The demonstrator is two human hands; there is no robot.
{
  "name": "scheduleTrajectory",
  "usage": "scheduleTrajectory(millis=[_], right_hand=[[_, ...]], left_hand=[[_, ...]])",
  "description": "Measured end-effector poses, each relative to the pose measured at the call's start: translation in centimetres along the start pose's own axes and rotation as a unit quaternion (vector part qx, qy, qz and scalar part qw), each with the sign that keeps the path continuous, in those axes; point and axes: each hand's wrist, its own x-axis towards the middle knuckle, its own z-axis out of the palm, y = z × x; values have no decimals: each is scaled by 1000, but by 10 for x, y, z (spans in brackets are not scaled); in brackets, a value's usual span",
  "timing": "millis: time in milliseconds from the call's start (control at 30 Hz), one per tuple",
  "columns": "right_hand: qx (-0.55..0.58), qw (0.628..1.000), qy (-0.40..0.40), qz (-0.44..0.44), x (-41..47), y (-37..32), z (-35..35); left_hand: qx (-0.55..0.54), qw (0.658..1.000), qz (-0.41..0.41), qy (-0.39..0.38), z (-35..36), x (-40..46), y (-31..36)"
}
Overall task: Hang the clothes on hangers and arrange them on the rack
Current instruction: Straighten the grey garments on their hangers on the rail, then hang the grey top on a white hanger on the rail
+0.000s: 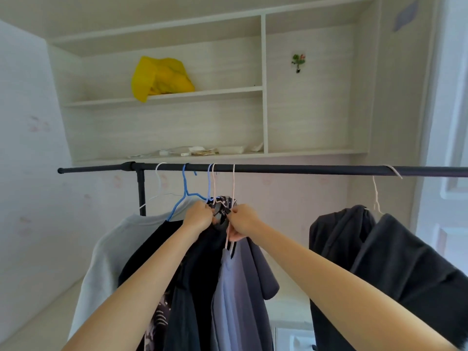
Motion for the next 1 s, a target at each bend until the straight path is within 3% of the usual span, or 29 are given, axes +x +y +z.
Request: scheduleTrajectory(millis=[100, 167, 233, 333, 433, 567, 733, 900, 1000], right_hand=[[-52, 998, 20, -15, -9, 3, -16], [-66, 994, 87, -21, -15, 11, -43], [-65, 986, 154, -11, -26, 21, -76], [-137, 954, 269, 5, -48, 40, -126], [-273, 892, 358, 34, -81, 62, -170], [-408, 833, 344, 148, -121, 103, -216], [-366, 869, 220, 250, -147, 146, -245], [-293, 881, 334, 161, -136, 145, -242], [-285, 885, 346, 125, -118, 134, -254]], left_hand=[[68, 992, 51, 92, 0, -4, 7], [114, 965, 139, 189, 9, -17, 26], [101, 936, 245, 233, 25, -36, 55], [49, 921, 360, 143, 62, -62, 97], [50, 918, 394, 6, 112, -84, 125], [46, 915, 389, -94, 164, -99, 142], [43, 915, 377, -137, 195, -104, 150], [45, 922, 365, -122, 198, -90, 145], [38, 932, 340, -119, 193, -80, 140]])
